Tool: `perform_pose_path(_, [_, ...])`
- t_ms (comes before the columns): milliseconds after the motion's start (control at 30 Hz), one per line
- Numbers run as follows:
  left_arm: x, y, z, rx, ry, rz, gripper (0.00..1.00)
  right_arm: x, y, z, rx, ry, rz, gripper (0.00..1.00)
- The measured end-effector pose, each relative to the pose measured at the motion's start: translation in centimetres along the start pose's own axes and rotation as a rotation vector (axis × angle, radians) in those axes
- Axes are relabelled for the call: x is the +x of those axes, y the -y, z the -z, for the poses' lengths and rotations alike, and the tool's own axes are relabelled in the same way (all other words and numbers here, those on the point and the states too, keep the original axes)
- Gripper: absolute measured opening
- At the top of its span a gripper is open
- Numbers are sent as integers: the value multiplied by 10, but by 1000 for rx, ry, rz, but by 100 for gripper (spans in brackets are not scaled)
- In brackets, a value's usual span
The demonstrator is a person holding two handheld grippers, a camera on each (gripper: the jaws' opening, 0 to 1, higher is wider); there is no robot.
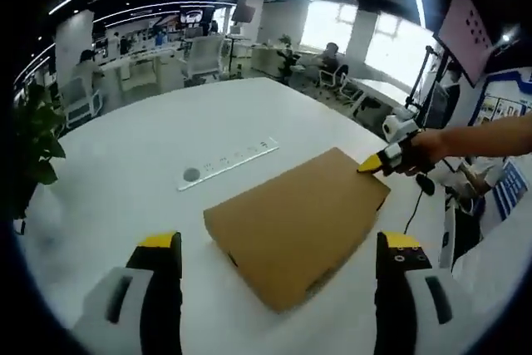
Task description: Operate the shoe box by opening the lid, removing the specified soft item, and placing it in the target area until the item is outside and the box remains undamaged.
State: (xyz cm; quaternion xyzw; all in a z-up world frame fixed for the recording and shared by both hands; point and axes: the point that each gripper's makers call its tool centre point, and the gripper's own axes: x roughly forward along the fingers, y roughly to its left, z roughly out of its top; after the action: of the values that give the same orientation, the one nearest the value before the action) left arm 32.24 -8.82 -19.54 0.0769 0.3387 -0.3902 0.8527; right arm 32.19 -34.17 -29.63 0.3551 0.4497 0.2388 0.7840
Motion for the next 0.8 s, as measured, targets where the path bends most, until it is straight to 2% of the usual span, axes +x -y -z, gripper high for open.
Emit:
perform_pose_path(133, [2, 10, -3, 76, 4, -4, 99, 0, 0, 0, 1, 4, -1, 29])
perform_pose_path(233, [3, 16, -7, 169, 5, -31, 99, 0, 0, 0, 7, 6, -3, 29])
perform_pose_path(400, [8, 18, -5, 242, -9, -51, 99, 0, -2, 0, 8, 9, -2, 29])
perform_pose_path(500, [8, 17, -3, 348, -22, -88, 99, -1, -1, 0, 11, 16, -4, 29])
perform_pose_path(633, [8, 25, 2, 368, -19, -84, 99, -1, -1, -1, -1, 17, 2, 29])
perform_pose_path(800, [8, 30, 9, 513, -28, -105, 99, 0, -2, -1, 7, 26, 0, 29])
